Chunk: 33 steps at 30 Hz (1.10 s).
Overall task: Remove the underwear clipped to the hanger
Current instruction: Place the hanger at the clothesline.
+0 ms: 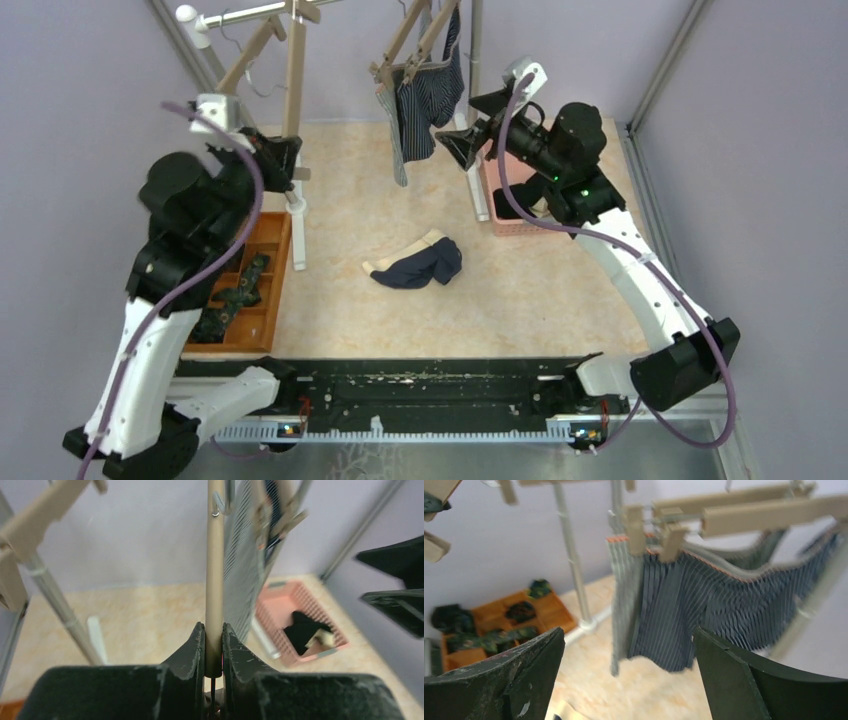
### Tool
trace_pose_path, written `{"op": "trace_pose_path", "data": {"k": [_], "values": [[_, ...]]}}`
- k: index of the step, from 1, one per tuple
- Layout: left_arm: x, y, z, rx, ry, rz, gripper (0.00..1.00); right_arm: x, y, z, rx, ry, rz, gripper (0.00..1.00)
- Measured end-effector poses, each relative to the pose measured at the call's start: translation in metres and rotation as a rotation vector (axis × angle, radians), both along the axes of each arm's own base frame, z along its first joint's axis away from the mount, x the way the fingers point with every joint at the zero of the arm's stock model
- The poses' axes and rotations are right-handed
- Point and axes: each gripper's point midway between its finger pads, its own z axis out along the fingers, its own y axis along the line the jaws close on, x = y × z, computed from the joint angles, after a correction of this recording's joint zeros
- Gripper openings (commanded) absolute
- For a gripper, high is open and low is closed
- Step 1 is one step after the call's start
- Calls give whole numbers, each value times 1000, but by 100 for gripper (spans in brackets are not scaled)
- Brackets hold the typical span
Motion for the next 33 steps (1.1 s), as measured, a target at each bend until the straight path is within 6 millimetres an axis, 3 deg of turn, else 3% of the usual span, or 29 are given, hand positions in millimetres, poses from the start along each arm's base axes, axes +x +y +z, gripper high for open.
{"op": "trace_pose_path", "data": {"k": [2,5,8,11,16,19,22,27,33], "values": [[19,2,-27,44,95,56,0,6,-8,-11,-46,25,-59,97],[42,0,-66,118,227,111,0,12,-22,-46,-132,109,-141,96],[57,-1,-87,177,318,142,0,4,-33,-87,-203,205,-177,95],[61,0,-84,194,338,159,0,-6,-39,-112,-249,277,-179,95],[59,7,-52,188,292,181,0,-17,-44,-149,-303,360,-173,95],[65,7,-49,215,301,190,0,-22,-46,-176,-332,417,-166,94],[81,1,-55,236,314,191,0,-26,-47,-190,-344,454,-163,94],[115,-13,-71,271,359,180,0,-27,-46,-195,-333,463,-161,94],[136,-17,-90,300,401,176,0,-33,-46,-206,-325,478,-156,93]]}}
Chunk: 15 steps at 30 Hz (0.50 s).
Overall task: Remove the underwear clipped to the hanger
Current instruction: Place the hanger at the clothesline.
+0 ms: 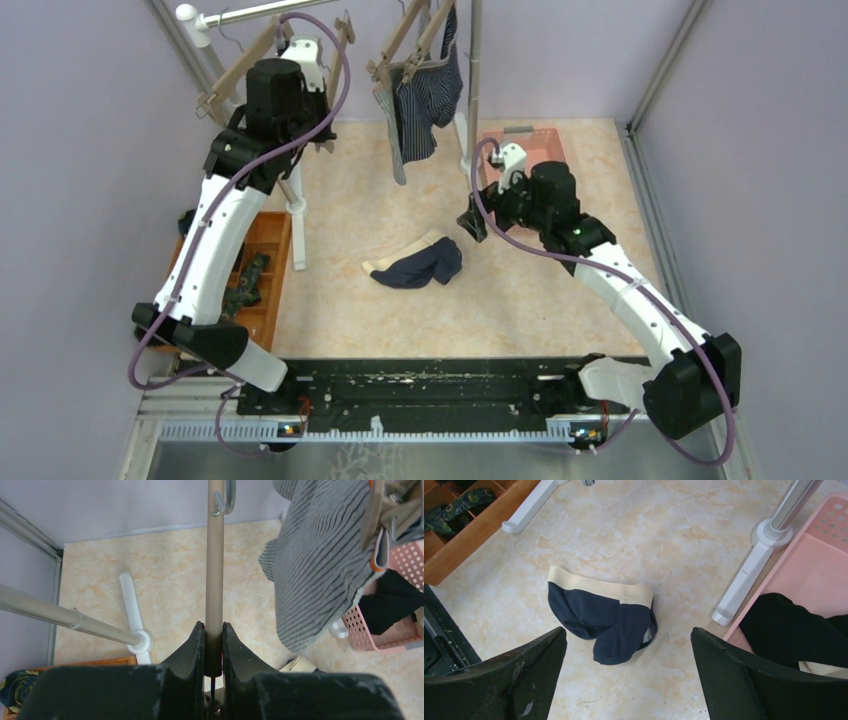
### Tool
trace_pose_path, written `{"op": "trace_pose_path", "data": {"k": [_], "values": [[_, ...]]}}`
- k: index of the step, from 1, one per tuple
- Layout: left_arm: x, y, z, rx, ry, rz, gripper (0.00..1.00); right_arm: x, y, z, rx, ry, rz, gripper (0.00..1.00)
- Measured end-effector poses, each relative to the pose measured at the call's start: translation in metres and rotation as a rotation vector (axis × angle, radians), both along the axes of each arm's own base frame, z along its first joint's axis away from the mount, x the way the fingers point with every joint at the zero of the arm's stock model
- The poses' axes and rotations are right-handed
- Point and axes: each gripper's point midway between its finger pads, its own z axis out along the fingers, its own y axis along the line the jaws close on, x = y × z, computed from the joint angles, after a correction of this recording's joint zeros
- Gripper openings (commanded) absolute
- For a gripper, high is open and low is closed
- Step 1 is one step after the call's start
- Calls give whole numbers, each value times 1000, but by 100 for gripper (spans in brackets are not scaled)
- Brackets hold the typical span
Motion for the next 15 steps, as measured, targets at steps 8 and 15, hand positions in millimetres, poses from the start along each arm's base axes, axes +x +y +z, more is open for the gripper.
{"op": "trace_pose_path", "data": {"k": [8,15], "values": [[14,15,34,-3,-100,38,0,1,2,-8,8,-4,6,93],[29,37,50,-8,-162,85,0,5,5,-22,-7,25,11,93]]}}
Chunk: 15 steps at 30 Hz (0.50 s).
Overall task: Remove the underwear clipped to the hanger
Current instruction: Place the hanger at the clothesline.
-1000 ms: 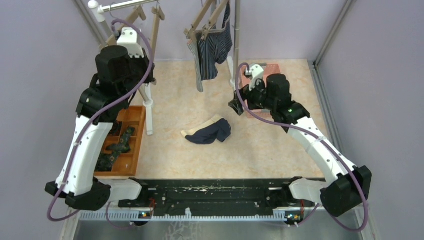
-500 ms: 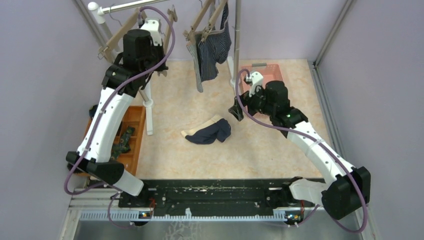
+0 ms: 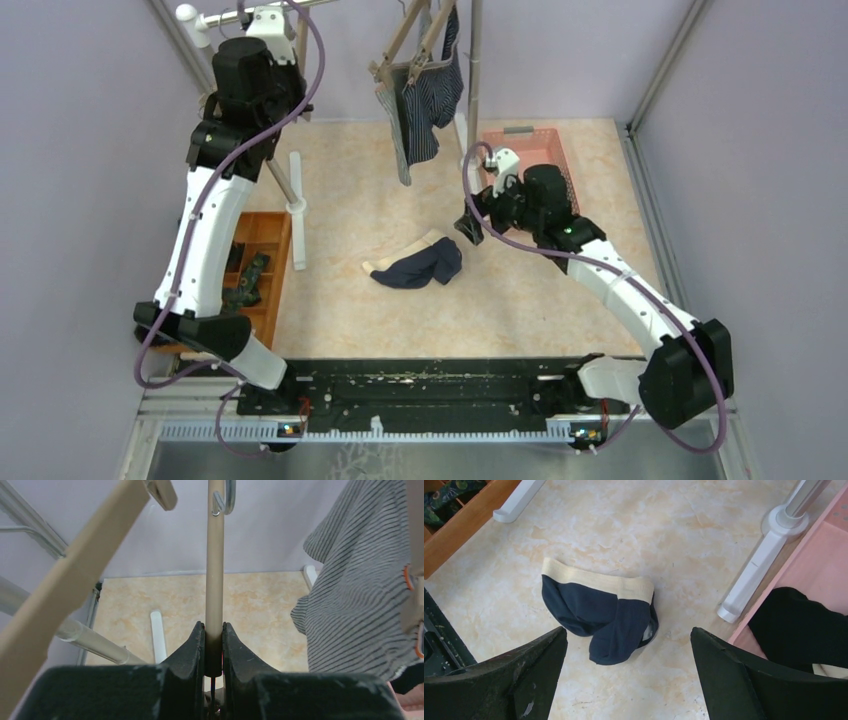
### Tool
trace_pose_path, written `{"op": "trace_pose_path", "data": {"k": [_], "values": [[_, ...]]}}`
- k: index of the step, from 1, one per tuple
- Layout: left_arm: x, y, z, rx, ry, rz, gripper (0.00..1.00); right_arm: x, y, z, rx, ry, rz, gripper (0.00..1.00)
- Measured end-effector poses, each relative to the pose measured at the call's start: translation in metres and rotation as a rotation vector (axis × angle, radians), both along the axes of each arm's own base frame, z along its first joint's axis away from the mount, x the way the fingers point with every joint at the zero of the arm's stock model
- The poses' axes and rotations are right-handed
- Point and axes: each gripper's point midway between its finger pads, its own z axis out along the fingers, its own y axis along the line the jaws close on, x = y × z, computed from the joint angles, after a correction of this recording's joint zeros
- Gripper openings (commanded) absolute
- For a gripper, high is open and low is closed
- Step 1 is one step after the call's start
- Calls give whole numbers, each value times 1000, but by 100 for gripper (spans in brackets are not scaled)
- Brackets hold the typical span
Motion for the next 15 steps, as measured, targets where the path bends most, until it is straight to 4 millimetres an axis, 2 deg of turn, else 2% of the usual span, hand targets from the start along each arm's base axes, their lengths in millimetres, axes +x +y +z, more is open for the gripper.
{"op": "trace_pose_path", "data": {"k": [4,8,11,15], "values": [[13,17,-3,-3,-5,29,0,1,2,-18,-31,46,4,93],[23,32,-1,-15,-20,42,0,-1,2,-26,-55,66,4,93],[29,39,1,-22,-36,46,0,0,1,-37,-82,85,5,93],[36,36,3,-30,-52,26,0,1,0,-64,-139,149,6,93]]}}
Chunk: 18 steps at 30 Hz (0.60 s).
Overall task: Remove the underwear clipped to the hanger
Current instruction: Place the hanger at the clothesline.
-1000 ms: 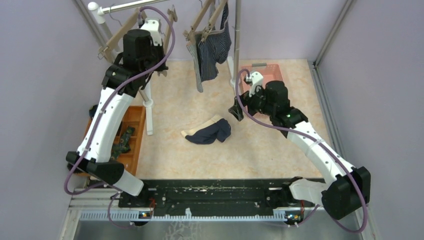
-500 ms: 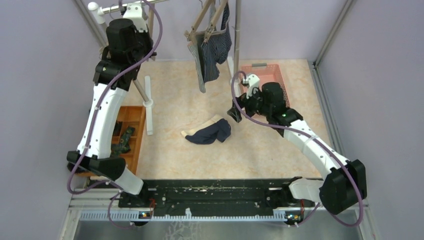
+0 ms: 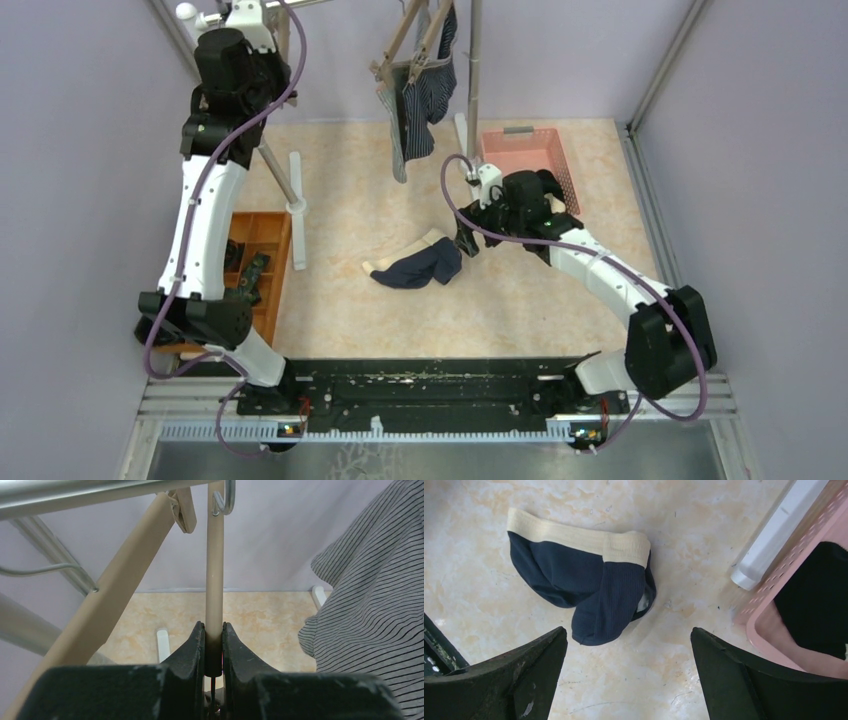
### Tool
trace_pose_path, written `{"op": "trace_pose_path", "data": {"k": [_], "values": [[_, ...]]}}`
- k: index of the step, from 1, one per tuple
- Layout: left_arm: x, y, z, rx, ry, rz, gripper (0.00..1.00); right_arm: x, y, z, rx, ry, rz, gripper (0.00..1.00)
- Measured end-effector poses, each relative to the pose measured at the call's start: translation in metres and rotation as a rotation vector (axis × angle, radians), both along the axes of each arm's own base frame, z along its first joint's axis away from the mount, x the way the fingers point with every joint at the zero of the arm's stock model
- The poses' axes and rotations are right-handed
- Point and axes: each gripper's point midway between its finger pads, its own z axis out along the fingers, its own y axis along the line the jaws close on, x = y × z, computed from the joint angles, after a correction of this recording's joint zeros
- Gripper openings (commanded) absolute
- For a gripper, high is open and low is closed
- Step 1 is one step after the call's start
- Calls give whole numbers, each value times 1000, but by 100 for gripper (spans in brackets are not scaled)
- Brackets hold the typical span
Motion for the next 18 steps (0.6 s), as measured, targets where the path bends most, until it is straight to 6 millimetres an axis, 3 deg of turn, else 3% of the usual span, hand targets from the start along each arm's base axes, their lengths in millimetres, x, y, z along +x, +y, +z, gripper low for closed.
{"op": "trace_pose_path", "data": {"k": [5,10,18], "values": [[11,-5,-5,-5,1,-23,0,-3,3,-21,-39,50,14,93],[22,-3,-10,-8,1,-20,0,-4,4,-22,-43,48,23,93],[29,2,1,-37,-51,-8,0,-5,4,-32,-54,66,24,97]]}}
